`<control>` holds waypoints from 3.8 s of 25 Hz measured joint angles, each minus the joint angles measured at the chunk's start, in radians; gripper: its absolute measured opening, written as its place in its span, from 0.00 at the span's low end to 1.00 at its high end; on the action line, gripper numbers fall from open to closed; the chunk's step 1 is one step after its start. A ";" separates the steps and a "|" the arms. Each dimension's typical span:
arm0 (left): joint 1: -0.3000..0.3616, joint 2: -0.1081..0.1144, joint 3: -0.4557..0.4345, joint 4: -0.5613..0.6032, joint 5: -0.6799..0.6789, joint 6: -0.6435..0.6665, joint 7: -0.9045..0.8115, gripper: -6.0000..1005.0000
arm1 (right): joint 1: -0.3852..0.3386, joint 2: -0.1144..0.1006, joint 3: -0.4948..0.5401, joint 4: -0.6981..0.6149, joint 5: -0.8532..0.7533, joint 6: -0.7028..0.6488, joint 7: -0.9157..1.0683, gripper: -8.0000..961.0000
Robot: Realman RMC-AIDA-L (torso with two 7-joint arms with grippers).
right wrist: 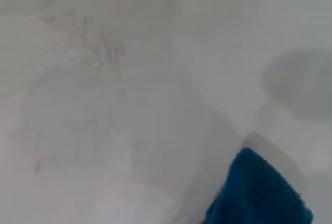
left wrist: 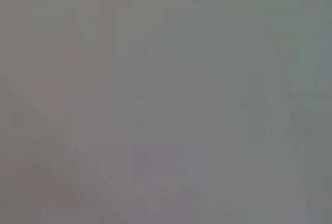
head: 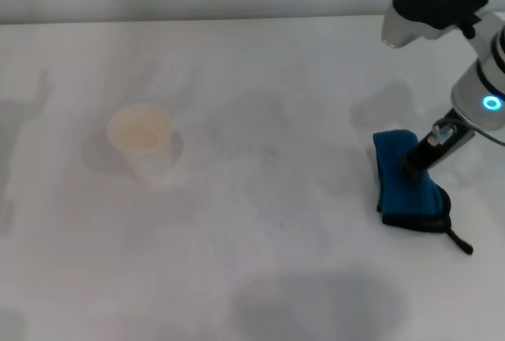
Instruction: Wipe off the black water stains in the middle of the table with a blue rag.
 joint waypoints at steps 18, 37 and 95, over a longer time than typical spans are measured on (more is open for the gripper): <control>-0.034 0.001 0.001 -0.035 -0.013 -0.028 -0.006 0.88 | -0.200 -0.001 -0.138 -0.205 0.065 0.077 0.104 0.15; -0.034 -0.004 0.002 -0.025 -0.004 -0.027 -0.007 0.88 | -0.195 -0.007 -0.158 -0.176 0.096 0.103 0.036 0.26; 0.039 -0.004 0.001 -0.033 -0.010 -0.110 -0.048 0.88 | -0.257 -0.008 1.184 1.077 1.635 -0.539 -2.442 0.40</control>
